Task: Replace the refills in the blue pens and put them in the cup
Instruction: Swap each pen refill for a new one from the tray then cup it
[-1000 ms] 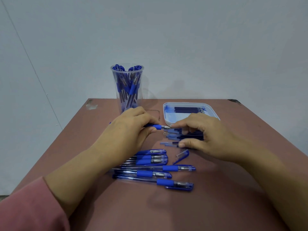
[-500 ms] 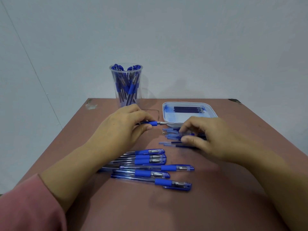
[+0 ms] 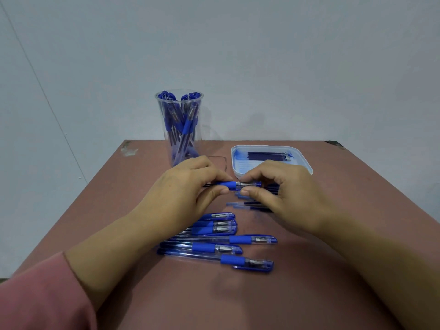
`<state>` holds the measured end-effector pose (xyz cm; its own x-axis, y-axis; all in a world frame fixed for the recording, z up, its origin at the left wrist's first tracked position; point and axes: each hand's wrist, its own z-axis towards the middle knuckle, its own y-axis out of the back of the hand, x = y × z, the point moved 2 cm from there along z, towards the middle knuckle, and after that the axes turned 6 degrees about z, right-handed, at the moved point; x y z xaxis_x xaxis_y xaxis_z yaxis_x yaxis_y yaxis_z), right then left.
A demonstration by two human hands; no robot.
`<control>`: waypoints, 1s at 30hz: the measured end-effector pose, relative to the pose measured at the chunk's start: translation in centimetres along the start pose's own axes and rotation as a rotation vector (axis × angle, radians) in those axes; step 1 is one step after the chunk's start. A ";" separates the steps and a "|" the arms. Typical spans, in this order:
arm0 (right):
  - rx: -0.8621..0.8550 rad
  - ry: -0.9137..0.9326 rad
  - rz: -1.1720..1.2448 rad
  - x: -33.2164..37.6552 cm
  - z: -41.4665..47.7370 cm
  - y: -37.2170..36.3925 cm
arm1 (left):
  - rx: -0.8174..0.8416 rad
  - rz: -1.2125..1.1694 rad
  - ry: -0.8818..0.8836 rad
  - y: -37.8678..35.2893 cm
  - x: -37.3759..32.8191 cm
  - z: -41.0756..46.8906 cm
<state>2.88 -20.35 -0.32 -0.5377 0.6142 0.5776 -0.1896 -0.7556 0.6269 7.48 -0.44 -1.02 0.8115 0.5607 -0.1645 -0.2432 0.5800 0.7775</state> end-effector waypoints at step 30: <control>-0.434 -0.209 0.489 0.5 6.6 4.0 | 0.521 0.285 0.370 -0.4 -1.5 -5.2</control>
<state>7.29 -21.56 5.90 -0.4838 0.1769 0.8571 -0.3005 -0.9534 0.0272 3.64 1.59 -4.22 0.4968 0.8672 -0.0346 -0.0581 0.0730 0.9956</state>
